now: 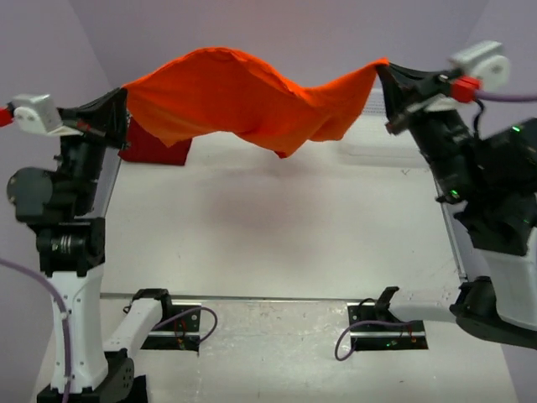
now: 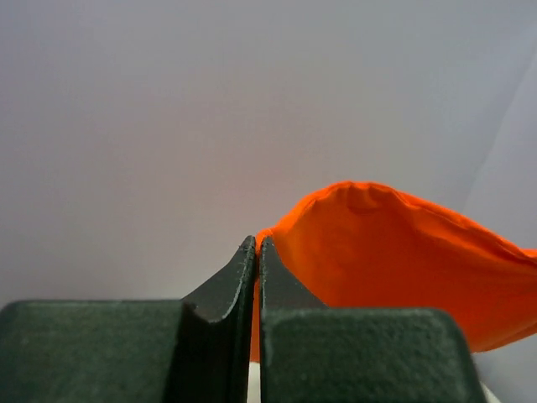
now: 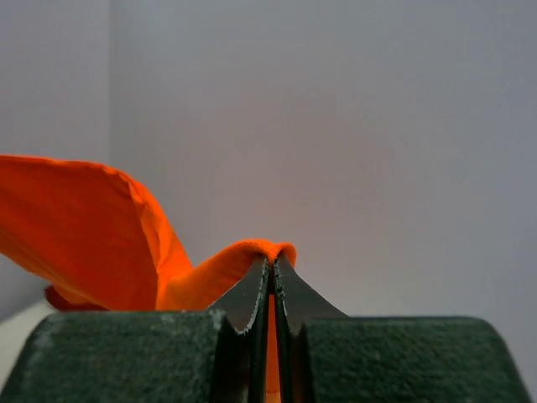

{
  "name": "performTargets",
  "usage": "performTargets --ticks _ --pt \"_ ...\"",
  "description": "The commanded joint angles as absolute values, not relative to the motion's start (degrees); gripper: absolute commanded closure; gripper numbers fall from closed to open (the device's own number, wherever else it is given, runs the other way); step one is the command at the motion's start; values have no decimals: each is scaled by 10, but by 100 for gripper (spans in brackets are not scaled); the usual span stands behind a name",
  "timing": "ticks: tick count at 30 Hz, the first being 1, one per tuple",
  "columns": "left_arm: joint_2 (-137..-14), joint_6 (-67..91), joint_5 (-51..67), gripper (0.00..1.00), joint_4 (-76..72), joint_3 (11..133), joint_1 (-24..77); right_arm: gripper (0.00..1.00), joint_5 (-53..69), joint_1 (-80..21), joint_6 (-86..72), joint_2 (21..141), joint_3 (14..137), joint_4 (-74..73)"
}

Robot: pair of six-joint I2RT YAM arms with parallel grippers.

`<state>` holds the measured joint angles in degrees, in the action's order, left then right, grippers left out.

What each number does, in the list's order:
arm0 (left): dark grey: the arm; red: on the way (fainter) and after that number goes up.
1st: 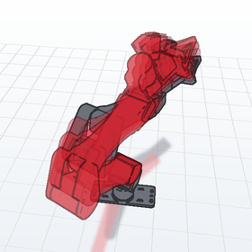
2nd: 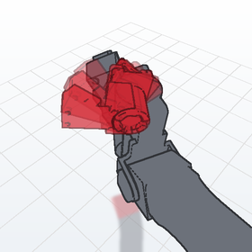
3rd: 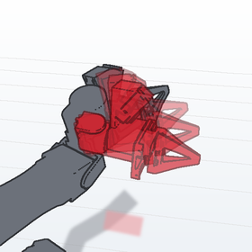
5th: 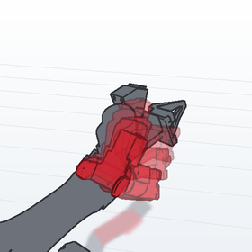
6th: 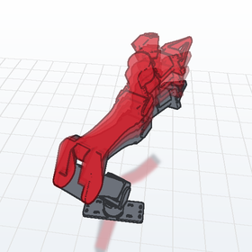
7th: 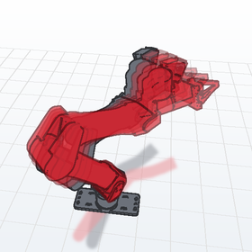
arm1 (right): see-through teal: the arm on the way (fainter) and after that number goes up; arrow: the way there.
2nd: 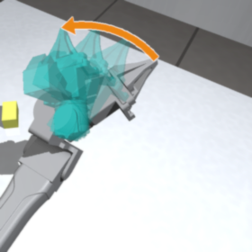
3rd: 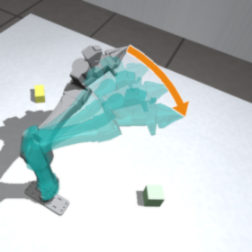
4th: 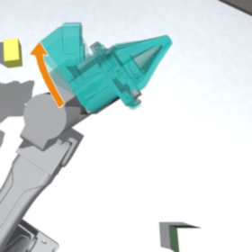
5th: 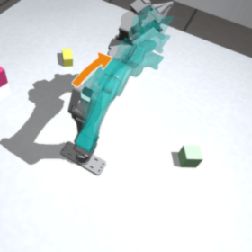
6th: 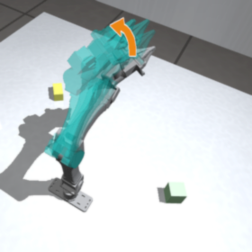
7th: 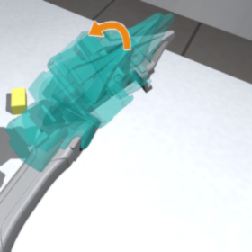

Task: Fold and stack the t-shirts
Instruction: Flatten out the tshirt

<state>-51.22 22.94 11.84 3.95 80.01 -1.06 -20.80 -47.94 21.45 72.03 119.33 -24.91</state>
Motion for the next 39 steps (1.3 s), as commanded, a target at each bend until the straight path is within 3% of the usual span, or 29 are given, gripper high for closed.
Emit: performTargets --ticks 1,6,13,17,20,23,26,32,37,39 --pt "-462 220 155 100 118 852 -11 100 -299 -568 256 679 1211 -288" --pt "-431 217 168 100 203 961 -11 100 -384 -745 273 634 1251 -308" --pt "-447 233 146 100 216 974 -11 100 -441 -784 386 655 1189 -175" --pt "-503 244 98 100 157 835 -11 100 -360 -679 318 700 1165 -173" --pt "-563 247 59 100 68 719 -11 100 -269 -529 238 733 1099 -173" --pt "-658 251 19 100 -47 621 -11 100 -194 -383 183 806 1009 -127" --pt "-823 251 3 100 -127 571 -12 100 -141 -309 152 906 973 -76" --pt "-1042 242 30 100 -253 560 -8 100 -121 -261 175 1127 984 -12" --pt "-1090 250 76 100 -301 584 -14 100 -98 -241 158 1209 1045 -41" --pt "-1101 246 79 100 -253 630 -15 100 -86 -236 157 1228 1073 -63"
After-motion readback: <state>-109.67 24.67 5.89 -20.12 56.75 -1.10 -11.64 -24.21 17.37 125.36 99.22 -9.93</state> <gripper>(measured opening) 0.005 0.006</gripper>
